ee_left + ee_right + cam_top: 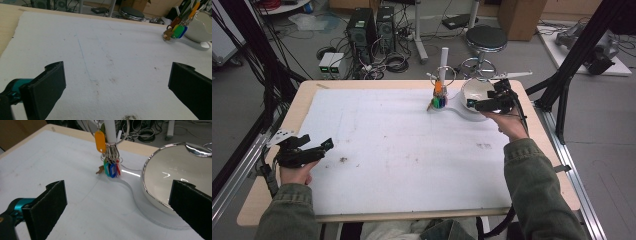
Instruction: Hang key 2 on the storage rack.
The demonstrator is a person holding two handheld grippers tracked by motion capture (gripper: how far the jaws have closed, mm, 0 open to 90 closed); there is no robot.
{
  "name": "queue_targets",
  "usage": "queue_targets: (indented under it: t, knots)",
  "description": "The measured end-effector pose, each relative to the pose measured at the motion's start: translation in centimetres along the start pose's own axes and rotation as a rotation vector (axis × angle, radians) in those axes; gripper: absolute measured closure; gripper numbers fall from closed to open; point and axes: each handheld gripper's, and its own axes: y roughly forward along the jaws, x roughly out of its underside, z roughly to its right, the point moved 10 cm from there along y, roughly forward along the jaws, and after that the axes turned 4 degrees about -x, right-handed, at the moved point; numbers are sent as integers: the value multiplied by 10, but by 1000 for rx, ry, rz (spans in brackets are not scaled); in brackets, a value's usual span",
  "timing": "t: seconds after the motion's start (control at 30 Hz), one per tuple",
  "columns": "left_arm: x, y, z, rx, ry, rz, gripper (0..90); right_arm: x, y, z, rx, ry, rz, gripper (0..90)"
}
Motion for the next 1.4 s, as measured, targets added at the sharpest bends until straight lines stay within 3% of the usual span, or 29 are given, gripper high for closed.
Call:
queue_targets:
  t: [0.63,0.97,1.17,1.3,1.4]
  knots:
    - [0,0,1,0,2,-2,17,41,-13,6,9,13,6,6]
    - [0,2,1,0,0,2,17,61,-16,10,39,10,14,7]
    - [0,1,1,-1,3,0,17,75,-15,11,44,2,3,6]
    - [1,2,2,-5,11,-6,17,83,-14,10,53,-1,-43,7]
    - [1,2,3,-1,13,-6,17,83,-15,8,47,-13,-22,6]
